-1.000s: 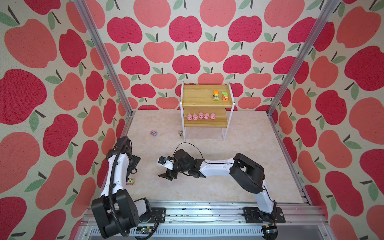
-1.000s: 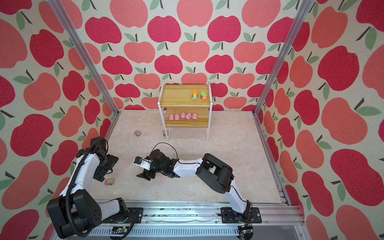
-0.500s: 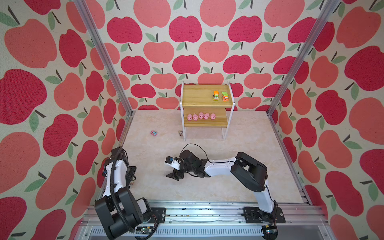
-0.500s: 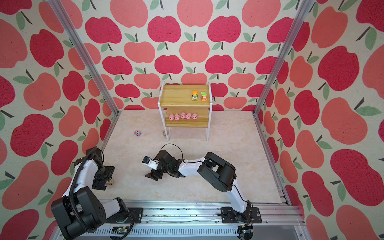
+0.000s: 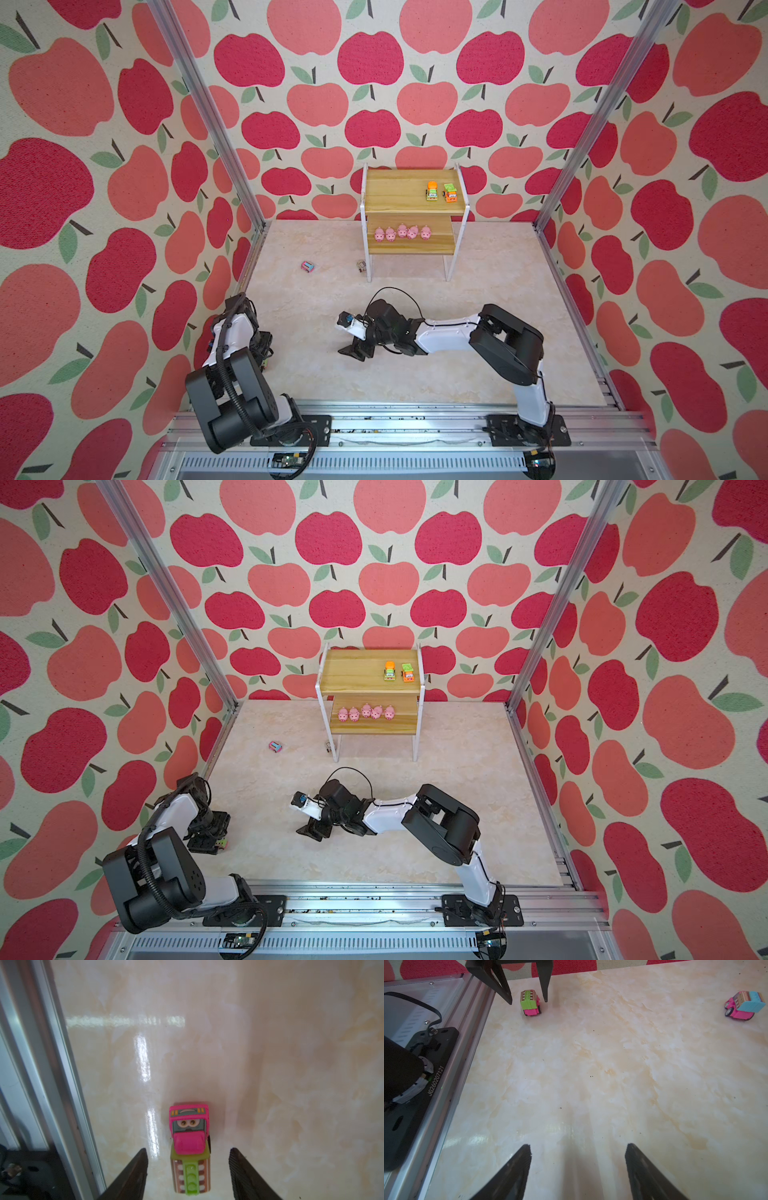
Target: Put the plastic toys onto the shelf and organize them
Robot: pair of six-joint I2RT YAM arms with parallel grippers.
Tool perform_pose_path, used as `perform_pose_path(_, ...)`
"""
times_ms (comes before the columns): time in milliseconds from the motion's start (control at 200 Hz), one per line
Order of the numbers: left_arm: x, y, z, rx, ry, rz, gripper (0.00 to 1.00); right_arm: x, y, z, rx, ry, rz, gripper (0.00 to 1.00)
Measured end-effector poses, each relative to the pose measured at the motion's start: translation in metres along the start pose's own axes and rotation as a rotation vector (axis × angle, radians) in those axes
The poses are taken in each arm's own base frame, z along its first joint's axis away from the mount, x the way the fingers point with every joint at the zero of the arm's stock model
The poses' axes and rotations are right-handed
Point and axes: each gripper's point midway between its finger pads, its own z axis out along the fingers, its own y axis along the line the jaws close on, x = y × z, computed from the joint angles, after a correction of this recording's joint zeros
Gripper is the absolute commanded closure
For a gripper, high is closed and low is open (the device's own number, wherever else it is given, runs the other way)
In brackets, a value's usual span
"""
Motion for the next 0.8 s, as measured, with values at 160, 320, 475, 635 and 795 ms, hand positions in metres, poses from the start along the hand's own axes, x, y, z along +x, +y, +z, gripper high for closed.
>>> perform_pose_path(160,-0.002,-0.003,0.006,-0.002,0.002,-0.006,0.47,0.002,-0.006,-0.005,0.013,0.001,0.008,0.26)
perform_pose_path(320,-0.003,-0.006,0.009,0.002,-0.001,-0.009,0.58,0.009,-0.008,-0.007,0.018,0.014,0.016,0.26)
perform_pose_path(475,-0.004,-0.006,0.009,0.008,-0.005,-0.010,0.65,0.016,-0.010,-0.013,0.025,0.026,0.035,0.27)
perform_pose_path(635,-0.002,-0.013,0.001,0.028,-0.038,0.038,0.66,0.005,-0.024,-0.040,0.083,-0.018,0.064,0.29)
perform_pose_path(795,0.008,-0.043,-0.021,0.072,-0.106,0.178,0.68,-0.024,-0.052,-0.090,0.207,-0.116,0.102,0.34)
